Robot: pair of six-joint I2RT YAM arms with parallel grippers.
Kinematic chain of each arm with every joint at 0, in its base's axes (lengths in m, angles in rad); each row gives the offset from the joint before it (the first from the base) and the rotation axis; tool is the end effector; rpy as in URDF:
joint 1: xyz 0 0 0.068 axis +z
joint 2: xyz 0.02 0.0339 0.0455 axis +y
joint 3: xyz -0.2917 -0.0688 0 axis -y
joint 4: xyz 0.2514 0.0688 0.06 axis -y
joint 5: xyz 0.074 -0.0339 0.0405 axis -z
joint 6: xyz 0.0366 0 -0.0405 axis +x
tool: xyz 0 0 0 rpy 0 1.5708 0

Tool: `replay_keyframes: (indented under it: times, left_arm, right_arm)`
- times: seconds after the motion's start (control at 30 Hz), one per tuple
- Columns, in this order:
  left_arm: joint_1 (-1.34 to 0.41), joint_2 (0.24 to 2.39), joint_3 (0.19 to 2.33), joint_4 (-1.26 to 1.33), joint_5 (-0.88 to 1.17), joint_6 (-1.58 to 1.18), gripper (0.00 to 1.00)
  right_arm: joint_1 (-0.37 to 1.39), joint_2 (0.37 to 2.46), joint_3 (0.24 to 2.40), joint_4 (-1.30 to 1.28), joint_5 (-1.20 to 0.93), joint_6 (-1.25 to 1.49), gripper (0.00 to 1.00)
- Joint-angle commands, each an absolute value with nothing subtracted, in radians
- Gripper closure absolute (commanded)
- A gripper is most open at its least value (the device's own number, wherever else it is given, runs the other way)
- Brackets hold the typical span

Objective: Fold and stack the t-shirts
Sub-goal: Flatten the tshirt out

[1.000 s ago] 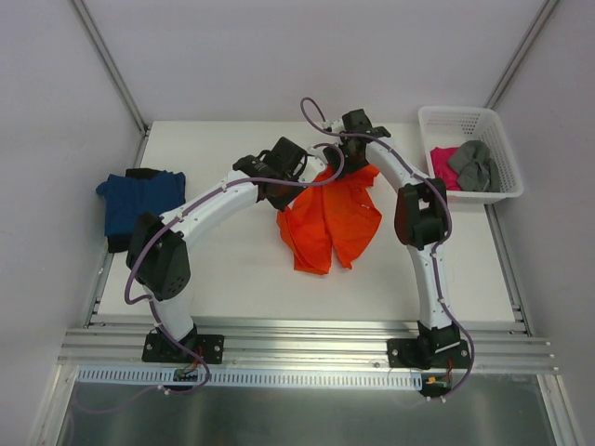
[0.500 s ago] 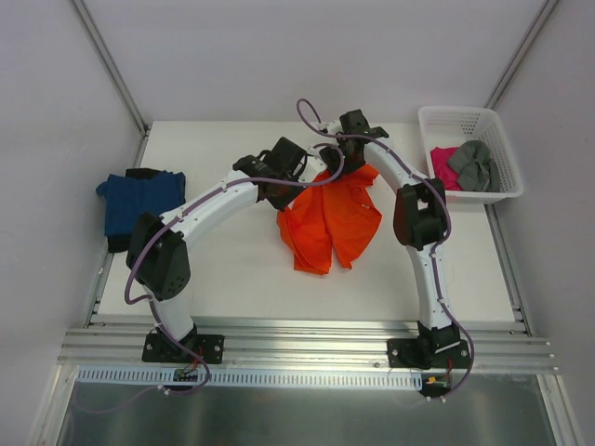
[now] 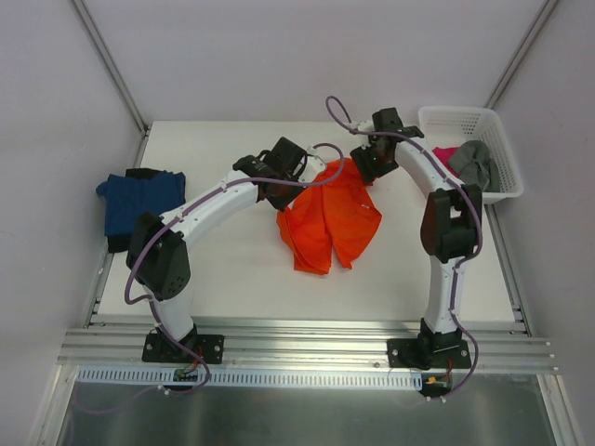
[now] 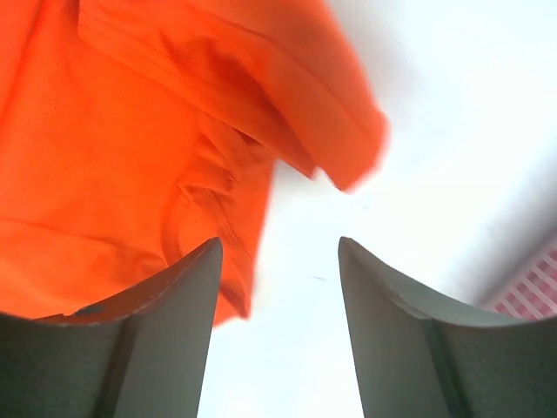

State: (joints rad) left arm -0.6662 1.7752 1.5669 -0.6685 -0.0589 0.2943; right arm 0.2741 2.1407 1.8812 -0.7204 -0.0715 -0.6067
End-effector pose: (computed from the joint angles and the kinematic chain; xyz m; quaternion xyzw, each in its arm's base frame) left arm 0.3223 -0.2506 0.3209 0.4254 0.8383 -0.0356 0.3392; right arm 0.4781 0.1371 0.2608 -0.4170 0.8604 -0.0144 0.2926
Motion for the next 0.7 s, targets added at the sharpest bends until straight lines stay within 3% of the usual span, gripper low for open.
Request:
replay_keyframes:
  times: [0.0,0.43,0.67]
  left_arm:
    - [-0.663,1.756,1.586,-0.678,-0.046,0.272,1.0]
    - [-0.657,1.781,1.623,-0.678,-0.044,0.268,1.0]
    - [-0.658,1.786,1.623,-0.678,-0.048,0.267,1.0]
  right_arm:
    - [0.232,2.02,1.871,-0.73,-0.081,-0.582,0.41]
    - [0.239,2.135,1.934,-0.831,-0.21,-0.58,0.5]
    - [0.247,2.215,1.993,-0.858,-0.163,-0.609,0.49]
